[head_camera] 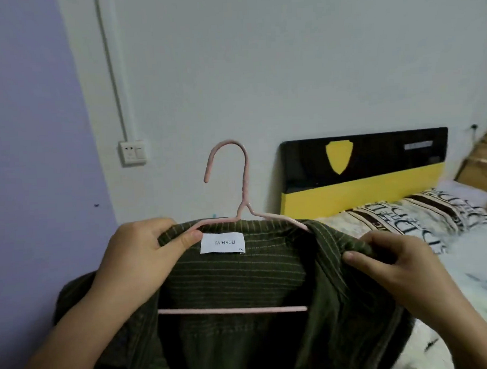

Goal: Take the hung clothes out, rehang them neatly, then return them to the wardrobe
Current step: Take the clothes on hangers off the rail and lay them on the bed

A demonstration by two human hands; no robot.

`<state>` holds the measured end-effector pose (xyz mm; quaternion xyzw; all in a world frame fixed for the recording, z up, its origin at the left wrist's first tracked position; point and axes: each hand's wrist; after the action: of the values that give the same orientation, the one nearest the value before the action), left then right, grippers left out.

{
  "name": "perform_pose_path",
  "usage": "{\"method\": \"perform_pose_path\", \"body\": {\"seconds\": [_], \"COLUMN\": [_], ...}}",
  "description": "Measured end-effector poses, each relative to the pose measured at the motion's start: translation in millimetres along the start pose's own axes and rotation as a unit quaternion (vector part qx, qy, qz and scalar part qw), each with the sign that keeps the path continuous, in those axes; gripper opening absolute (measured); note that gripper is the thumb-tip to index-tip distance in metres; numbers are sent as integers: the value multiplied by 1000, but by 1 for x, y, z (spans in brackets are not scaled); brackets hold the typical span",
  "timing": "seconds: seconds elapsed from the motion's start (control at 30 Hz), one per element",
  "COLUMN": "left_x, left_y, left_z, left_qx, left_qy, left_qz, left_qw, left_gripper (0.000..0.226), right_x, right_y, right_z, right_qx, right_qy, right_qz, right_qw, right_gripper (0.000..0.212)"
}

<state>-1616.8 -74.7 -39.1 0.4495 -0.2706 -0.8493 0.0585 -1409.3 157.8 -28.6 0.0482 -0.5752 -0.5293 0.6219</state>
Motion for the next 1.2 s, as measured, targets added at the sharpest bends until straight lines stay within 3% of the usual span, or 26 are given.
{"method": "perform_pose_path", "body": {"seconds": [0.2,0.57,0.9,1.07,1.2], "left_x": [-66,-195,-273,-298,-309], "left_y": [-103,-281,-404,-476,-535], "left_z": [-7,-53,-66,-54,-38], "left_qx": [102,238,336,385,414], "left_qy": [-58,-153,-213,-236,-252], "left_qz": [-52,-93,-118,-139,-145], "left_qw": [992,955,910,881,862], "left_gripper": [26,28,39,33,39], "right_x": [-69,-178,-241,-277,-310], "right_y": [78,209,267,284,292], "right_z": [-57,-165,-208,-203,-187], "right_qx": [-121,-239,-315,-363,-366], "right_qy": [-65,-194,-277,-313,-358], "right_qz": [-77,-131,-156,-163,-174], "right_qw": [988,942,894,862,841], "right_gripper": [31,29,29,35,27]}}
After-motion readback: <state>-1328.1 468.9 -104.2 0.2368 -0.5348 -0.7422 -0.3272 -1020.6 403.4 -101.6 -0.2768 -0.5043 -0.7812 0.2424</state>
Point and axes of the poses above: each hand's wrist, its own z-axis towards the middle knuckle, its own y-axis out of the back of the hand, x = y × z, and after that the axes turned 4 degrees about -z, right-handed
